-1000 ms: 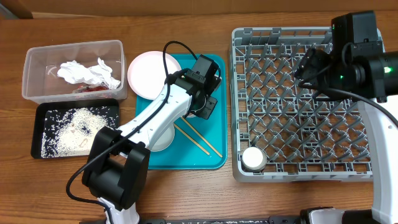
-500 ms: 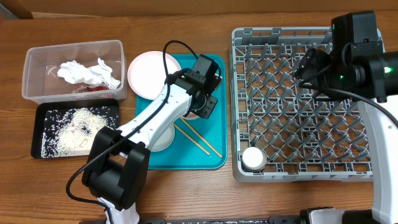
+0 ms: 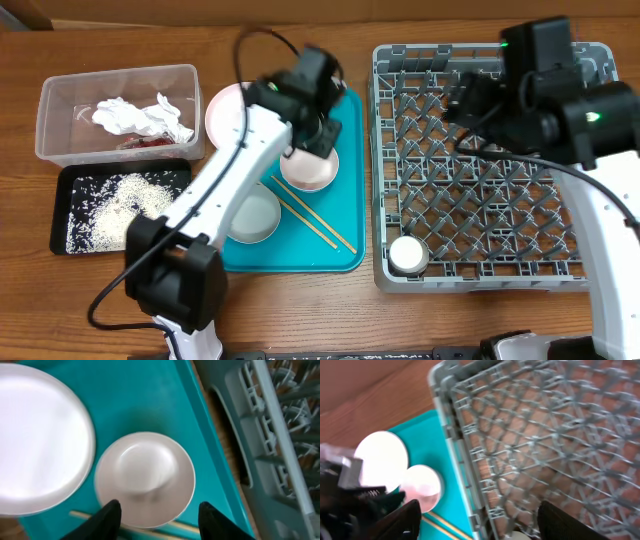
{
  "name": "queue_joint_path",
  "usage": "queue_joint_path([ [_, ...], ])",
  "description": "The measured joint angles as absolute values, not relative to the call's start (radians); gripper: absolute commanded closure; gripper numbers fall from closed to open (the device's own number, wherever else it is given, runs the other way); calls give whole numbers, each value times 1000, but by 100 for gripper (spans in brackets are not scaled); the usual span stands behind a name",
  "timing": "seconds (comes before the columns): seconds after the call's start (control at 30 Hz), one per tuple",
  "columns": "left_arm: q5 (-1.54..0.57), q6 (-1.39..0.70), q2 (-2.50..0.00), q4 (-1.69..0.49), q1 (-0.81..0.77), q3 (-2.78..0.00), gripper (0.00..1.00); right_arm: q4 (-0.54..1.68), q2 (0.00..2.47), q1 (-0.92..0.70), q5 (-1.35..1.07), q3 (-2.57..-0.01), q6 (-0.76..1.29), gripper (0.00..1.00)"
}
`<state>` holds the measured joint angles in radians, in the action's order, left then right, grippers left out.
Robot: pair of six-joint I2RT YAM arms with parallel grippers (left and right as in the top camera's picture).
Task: Sort waste into correct bins and load items into the dishwasher
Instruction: 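Retract left arm and grasp the pink bowl with right gripper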
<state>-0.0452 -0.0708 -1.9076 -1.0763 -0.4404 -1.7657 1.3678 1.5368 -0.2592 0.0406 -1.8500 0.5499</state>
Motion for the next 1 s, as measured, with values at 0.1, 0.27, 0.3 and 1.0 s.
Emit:
queue_joint_path([
  [0.1,-66,-107,-1908,-1147,-387,-1871,45,1317,1571,-324,25,-1850,550,25],
  [0.27,-129,-144,-1908,-1237,-262,-1998,42,1256,1663,-427,4,-1850,550,26],
  [0.3,-139,-150,-1908,-1251,-231,-2018,39,1242,1702,-461,4,-1850,550,26],
  [1.0,-192,-174,-1908,-1280,36,-2050,0,1093,2220,-579,-23,-1849,575,61],
])
